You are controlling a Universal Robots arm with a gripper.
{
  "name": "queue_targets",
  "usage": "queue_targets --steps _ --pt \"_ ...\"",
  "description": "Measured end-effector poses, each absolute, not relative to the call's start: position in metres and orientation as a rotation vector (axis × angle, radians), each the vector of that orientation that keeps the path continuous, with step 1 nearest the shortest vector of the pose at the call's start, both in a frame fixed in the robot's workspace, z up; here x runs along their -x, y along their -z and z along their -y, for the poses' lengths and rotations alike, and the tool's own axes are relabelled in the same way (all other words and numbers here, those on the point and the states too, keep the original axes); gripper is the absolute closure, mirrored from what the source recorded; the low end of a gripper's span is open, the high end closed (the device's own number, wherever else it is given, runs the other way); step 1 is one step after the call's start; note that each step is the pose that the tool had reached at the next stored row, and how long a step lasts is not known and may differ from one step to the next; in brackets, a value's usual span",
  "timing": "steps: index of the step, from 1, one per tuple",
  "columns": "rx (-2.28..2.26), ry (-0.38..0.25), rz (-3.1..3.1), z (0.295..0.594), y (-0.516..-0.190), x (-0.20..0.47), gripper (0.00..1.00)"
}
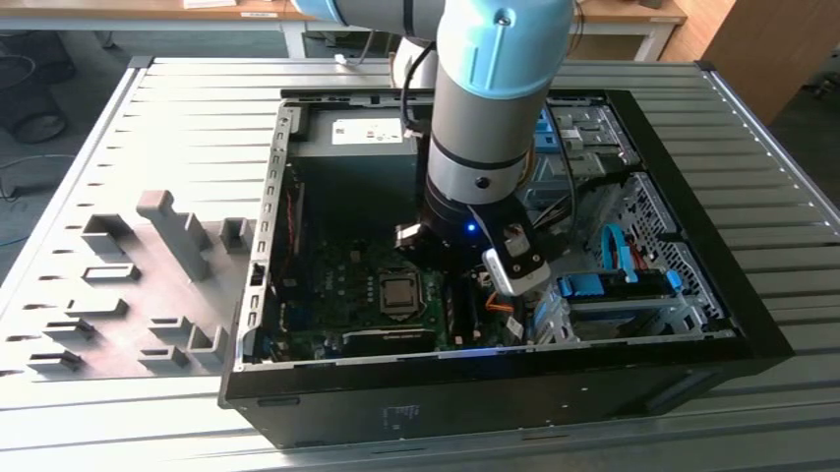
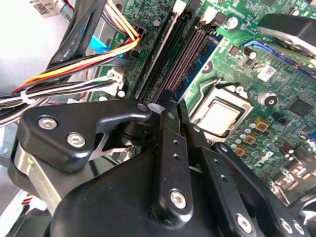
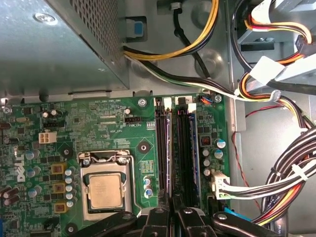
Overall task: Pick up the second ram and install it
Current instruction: 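Insert the second ram into the second slot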
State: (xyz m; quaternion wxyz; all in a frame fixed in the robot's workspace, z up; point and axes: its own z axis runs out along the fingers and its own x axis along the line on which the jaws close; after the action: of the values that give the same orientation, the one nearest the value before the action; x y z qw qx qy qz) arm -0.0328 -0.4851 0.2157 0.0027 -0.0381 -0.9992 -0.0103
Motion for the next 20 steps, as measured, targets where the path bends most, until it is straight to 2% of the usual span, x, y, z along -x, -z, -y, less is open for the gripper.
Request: queue_targets --steps 20 --pt "0.107 0.029 3.133 0.4846 -0.2145 0.0309 0.86"
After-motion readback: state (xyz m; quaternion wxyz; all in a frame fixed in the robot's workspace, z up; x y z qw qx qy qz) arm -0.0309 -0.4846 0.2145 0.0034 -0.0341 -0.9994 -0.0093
